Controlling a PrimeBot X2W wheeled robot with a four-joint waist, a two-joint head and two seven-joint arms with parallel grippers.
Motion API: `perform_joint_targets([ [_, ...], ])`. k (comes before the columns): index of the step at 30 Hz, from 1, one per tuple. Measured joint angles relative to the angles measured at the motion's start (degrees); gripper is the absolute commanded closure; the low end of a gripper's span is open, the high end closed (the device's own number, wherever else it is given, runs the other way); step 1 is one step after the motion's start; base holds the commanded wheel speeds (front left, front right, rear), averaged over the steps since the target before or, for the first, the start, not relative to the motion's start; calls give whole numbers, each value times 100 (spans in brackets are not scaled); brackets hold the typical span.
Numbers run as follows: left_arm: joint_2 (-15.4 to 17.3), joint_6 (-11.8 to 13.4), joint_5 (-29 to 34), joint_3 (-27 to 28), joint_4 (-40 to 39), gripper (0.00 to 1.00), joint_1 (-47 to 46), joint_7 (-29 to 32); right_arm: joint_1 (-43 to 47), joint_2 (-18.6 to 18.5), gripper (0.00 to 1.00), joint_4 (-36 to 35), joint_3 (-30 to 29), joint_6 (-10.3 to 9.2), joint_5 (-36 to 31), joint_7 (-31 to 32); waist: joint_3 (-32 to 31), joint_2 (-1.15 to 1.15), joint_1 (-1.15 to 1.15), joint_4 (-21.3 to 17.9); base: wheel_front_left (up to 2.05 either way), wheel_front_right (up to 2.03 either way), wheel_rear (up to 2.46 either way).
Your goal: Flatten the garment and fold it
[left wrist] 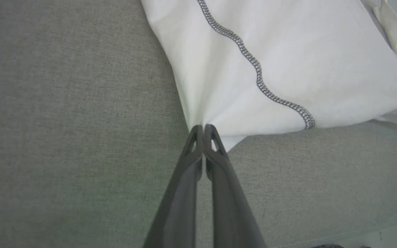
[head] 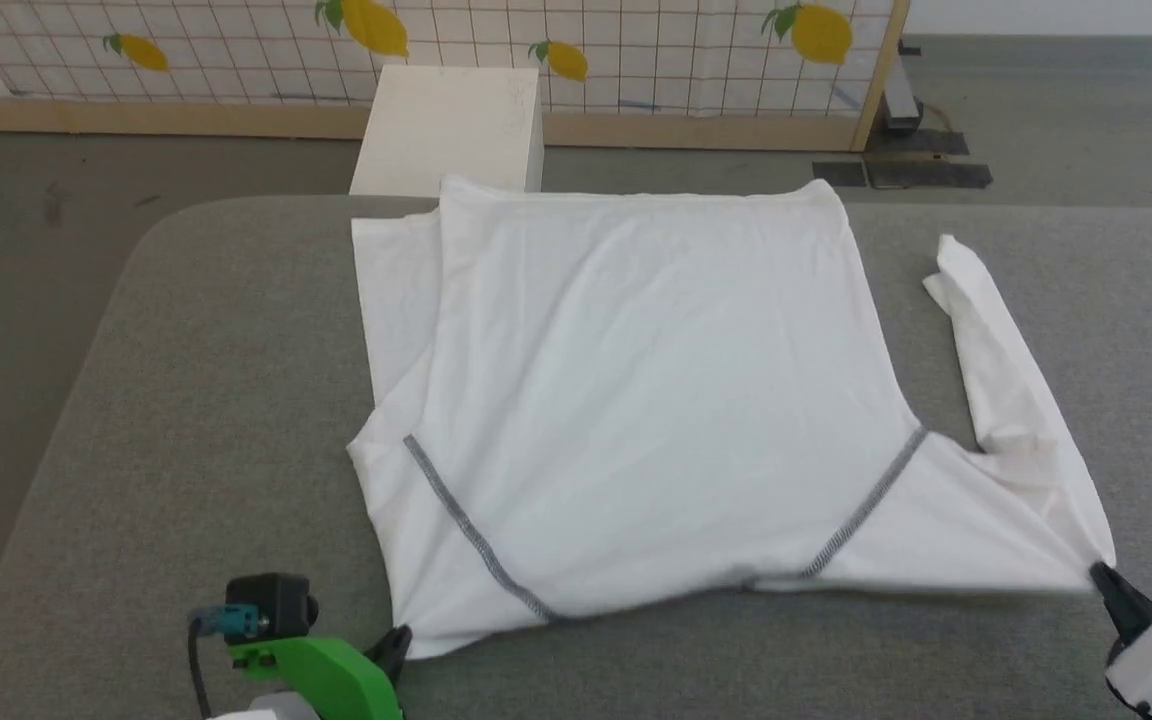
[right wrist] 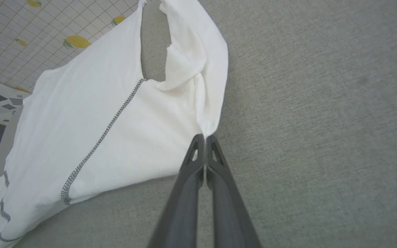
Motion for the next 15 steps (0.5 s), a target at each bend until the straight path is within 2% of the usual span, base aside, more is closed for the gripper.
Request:
perform_joint_targets([
  [6, 231, 364, -185, 241, -627, 100, 286, 314, 169, 1, 100, -566, -271, 0, -165, 556, -43, 0, 0, -18, 0, 0, 0],
  [10, 411, 561, -214, 201, -965, 100, 473, 678, 220, -1, 100, -803, -301, 0, -305, 992, -46, 0, 0, -32, 0, 0, 0],
  [15, 450, 610, -220, 7, -932, 100, 650, 948, 397, 1, 100, -801, -108, 0, -587, 1214, -14, 0, 0, -48, 0, 0, 0],
])
